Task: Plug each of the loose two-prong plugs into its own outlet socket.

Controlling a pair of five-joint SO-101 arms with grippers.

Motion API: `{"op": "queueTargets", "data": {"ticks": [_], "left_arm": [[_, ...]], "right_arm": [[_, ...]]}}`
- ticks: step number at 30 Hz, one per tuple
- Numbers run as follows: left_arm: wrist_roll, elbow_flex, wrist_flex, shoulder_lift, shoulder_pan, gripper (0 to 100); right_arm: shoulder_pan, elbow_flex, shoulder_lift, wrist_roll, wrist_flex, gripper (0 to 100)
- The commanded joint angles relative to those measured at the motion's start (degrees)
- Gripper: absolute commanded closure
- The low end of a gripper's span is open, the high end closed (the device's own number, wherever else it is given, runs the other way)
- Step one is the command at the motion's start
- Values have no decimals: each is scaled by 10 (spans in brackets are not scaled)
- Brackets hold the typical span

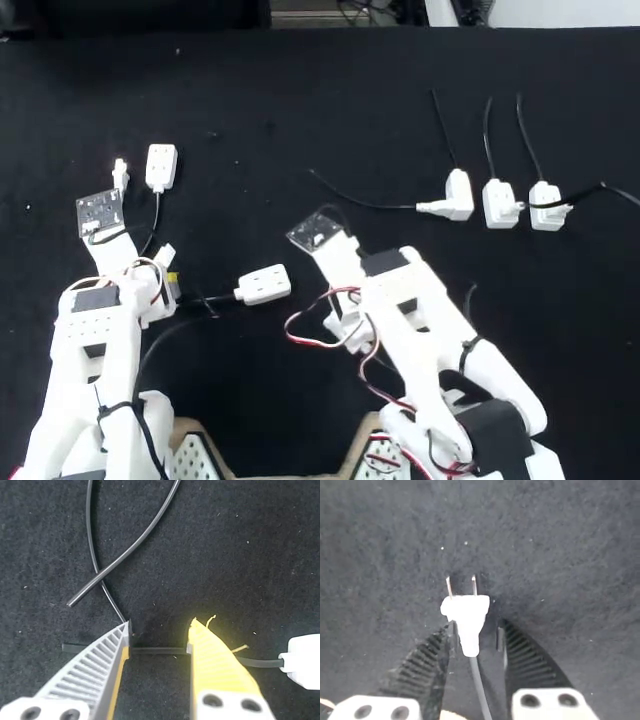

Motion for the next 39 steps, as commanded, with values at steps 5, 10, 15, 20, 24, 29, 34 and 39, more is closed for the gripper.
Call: {"op": "queueTargets", "data": {"ticks": [5, 10, 15, 20, 24, 29, 34, 39], "left_arm": [[3, -3, -7, -14, -7, 808], [3, -3, -7, -14, -7, 808], [3, -3, -7, -14, -7, 808], [3, -3, -7, -14, -7, 808], [3, -3, -7, -14, -7, 808], [3, -4, -5, -14, -7, 808], [3, -4, -6, -14, -7, 808], [3, -4, -6, -14, -7, 808]], "right_arm": [[-62, 5, -11, -12, -20, 878], [-80, 7, -15, -40, -24, 879], [-76, -1, -15, -40, -10, 992], [-57, -43, -15, -36, 33, 988], [18, -79, -10, -19, -14, 988], [61, -30, -9, -19, -128, 985], [61, -7, -10, -20, -107, 867], [63, 5, -10, -16, -100, 899]]}}
